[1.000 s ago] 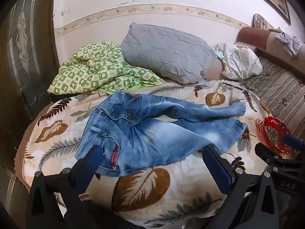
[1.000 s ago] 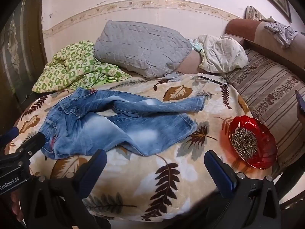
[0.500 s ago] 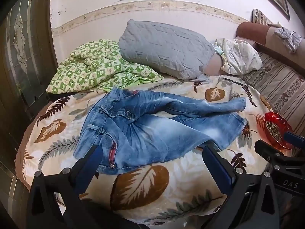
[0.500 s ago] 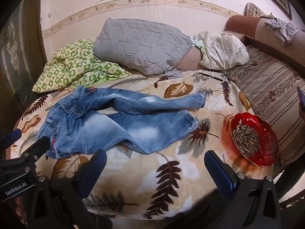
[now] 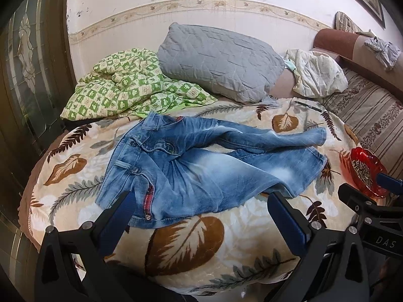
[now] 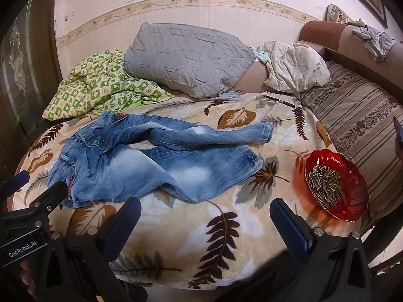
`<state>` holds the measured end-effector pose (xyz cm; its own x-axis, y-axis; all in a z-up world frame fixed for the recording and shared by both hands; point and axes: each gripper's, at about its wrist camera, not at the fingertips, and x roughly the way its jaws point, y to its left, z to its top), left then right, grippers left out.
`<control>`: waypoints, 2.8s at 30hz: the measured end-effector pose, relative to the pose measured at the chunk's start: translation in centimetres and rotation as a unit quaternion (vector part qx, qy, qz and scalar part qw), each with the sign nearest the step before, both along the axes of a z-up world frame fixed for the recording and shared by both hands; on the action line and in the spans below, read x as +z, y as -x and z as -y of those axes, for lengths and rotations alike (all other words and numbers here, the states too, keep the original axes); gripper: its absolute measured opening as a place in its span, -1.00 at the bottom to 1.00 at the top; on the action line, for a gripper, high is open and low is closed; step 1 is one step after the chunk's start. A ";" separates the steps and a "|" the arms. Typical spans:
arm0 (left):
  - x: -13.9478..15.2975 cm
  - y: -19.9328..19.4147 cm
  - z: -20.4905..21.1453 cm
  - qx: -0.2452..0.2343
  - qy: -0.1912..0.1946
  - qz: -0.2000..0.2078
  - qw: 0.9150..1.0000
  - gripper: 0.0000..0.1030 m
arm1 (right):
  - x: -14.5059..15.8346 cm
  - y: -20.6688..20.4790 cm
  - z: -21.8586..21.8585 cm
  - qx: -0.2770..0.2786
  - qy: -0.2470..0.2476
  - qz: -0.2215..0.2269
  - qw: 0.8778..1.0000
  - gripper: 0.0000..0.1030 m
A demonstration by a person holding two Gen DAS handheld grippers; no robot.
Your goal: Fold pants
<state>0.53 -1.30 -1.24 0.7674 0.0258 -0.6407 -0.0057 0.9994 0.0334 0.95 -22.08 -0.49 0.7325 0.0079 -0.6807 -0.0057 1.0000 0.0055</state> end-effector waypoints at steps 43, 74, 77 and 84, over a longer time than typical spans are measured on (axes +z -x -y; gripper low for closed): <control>-0.1 0.1 -0.7 0.016 0.012 0.001 1.000 1.00 | -0.3 0.1 0.2 -0.012 0.004 -0.004 1.000 1.00; -0.4 -6.7 3.0 -0.170 -0.062 0.007 0.983 1.00 | -0.2 -4.2 8.0 -0.006 -0.084 -0.007 0.996 1.00; -1.3 -10.1 5.2 -0.255 -0.076 -0.029 0.964 1.00 | 0.2 -6.4 11.0 -0.007 -0.110 0.004 0.994 1.00; -3.7 -16.7 11.2 -0.318 -0.151 -0.026 0.936 1.00 | -1.8 -14.7 15.7 0.026 -0.178 -0.064 0.982 1.00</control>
<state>17.27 -12.50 -4.93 0.6571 -0.2390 -0.7149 0.5957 0.7457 0.2983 15.69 -37.79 -2.31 0.6333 0.2973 -0.7145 -0.0325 0.9327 0.3592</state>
